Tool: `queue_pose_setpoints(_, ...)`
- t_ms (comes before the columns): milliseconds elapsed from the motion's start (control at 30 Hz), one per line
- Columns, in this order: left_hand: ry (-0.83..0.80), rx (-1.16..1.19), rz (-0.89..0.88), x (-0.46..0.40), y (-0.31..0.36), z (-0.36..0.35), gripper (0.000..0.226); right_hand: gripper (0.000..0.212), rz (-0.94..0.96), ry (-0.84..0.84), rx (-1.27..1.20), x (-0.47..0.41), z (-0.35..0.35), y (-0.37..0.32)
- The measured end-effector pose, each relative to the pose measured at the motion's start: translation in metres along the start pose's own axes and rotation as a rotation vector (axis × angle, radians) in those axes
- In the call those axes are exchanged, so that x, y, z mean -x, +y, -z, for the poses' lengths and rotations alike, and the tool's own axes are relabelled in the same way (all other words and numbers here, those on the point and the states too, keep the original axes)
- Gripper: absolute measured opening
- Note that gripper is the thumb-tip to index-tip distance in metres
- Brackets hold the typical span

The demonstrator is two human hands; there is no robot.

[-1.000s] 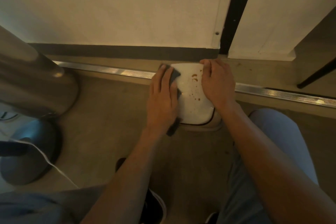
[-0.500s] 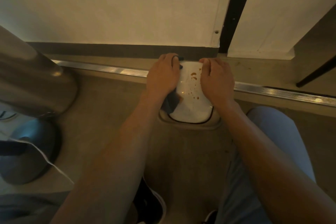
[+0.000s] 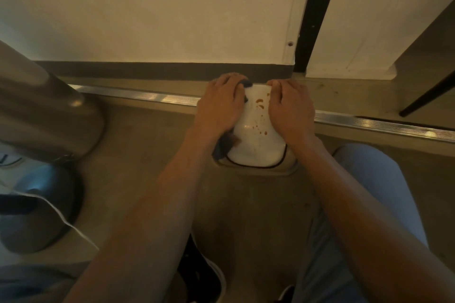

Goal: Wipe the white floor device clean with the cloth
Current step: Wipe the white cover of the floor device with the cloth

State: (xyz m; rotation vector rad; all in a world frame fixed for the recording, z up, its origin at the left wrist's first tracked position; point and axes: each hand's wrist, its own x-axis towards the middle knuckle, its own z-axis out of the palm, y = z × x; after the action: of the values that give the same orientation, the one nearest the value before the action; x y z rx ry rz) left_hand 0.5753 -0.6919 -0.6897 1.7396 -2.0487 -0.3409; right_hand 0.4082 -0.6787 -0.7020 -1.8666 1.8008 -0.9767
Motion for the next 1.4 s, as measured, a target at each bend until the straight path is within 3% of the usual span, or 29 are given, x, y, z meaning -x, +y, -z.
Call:
queue_pose_setpoints(67, -0.056, -0.045, -0.037, -0.014, 0.005, 0.0, 0.044, 0.03, -0.011, 0.008, -0.004, -0.001, 0.0, -0.001)
queue_pose_setpoints(233, 0.13, -0.126, -0.215, 0.06, 0.005, -0.011, 0.038, 0.03, -0.01, 0.011, -0.023, 0.0, 0.0, 0.001)
queue_pose_setpoints(400, 0.183, -0.02, -0.138, 0.076, -0.003, -0.013, 0.037, 0.031, -0.014, -0.019, -0.021, 0.001, 0.001, 0.001)
queue_pose_setpoints(567, 0.015, 0.008, 0.021, -0.006, 0.006, 0.0, 0.038, 0.03, -0.014, -0.01, -0.016, -0.001, 0.001, 0.0)
queue_pose_setpoints(633, 0.022, -0.046, 0.002, -0.01, 0.009, -0.004, 0.041, 0.03, -0.021, -0.007, -0.017, -0.002, 0.0, -0.001)
queue_pose_setpoints(800, 0.194, -0.166, -0.162, 0.084, 0.008, -0.023, 0.042, 0.031, -0.011, 0.007, -0.017, -0.001, -0.001, 0.0)
queue_pose_setpoints(933, 0.17, -0.188, -0.175, 0.111, 0.0, -0.033, 0.045, 0.03, 0.0, -0.022, -0.022, 0.001, 0.001, 0.001)
queue_pose_setpoints(1067, 0.153, -0.058, -0.053, 0.039, 0.004, -0.01, 0.04, 0.031, -0.009, -0.029, -0.011, 0.001, 0.002, -0.001)
queue_pose_setpoints(1200, -0.009, -0.006, 0.157, -0.011, 0.008, -0.002, 0.041, 0.031, -0.013, -0.019, -0.013, 0.001, 0.003, -0.003)
queue_pose_setpoints(1400, 0.217, -0.193, -0.074, 0.084, 0.007, -0.029, 0.042, 0.03, -0.011, -0.008, -0.029, 0.001, 0.002, -0.001)
